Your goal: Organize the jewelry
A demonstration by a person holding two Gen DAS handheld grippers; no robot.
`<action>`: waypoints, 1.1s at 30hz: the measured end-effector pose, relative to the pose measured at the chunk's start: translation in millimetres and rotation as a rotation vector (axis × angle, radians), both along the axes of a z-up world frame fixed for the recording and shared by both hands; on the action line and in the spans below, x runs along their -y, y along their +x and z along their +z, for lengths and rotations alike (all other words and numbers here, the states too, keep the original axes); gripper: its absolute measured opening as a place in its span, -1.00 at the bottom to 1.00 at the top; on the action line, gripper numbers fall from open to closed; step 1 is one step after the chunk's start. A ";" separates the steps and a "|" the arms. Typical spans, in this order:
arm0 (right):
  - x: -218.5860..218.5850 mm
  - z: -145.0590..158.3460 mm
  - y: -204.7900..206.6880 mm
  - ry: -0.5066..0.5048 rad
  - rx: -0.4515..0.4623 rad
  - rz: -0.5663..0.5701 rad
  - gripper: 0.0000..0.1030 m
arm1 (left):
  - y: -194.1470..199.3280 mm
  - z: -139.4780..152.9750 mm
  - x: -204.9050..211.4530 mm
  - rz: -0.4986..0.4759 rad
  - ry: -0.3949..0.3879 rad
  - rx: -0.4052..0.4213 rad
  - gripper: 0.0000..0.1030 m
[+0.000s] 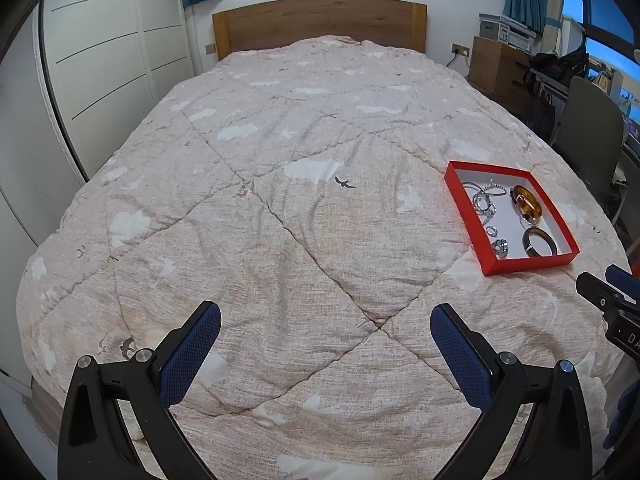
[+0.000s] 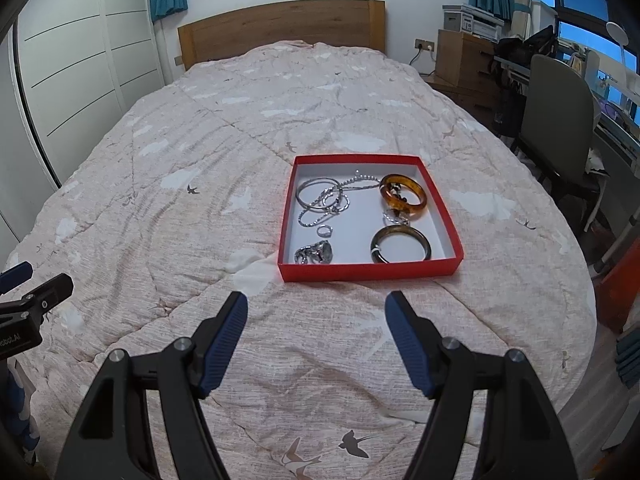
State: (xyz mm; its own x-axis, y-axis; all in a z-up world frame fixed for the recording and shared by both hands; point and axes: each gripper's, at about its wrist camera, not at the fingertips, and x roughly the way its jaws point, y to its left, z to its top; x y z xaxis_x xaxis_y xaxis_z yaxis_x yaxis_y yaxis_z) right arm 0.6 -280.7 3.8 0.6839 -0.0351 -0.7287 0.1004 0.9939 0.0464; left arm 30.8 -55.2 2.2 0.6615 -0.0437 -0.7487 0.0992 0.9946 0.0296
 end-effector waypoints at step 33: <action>-5.5 -15.0 12.2 -0.058 -0.059 -0.008 0.36 | 13.5 -22.8 -8.2 -0.024 -0.032 -0.043 0.99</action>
State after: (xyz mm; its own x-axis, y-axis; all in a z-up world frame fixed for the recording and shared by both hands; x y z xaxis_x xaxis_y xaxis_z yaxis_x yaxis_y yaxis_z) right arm 12.8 -275.1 -11.2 0.6396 -0.0838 -0.7641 0.1091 0.9939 -0.0177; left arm 44.3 -47.0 -20.6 0.6274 -0.0834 -0.7742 0.1239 0.9923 -0.0065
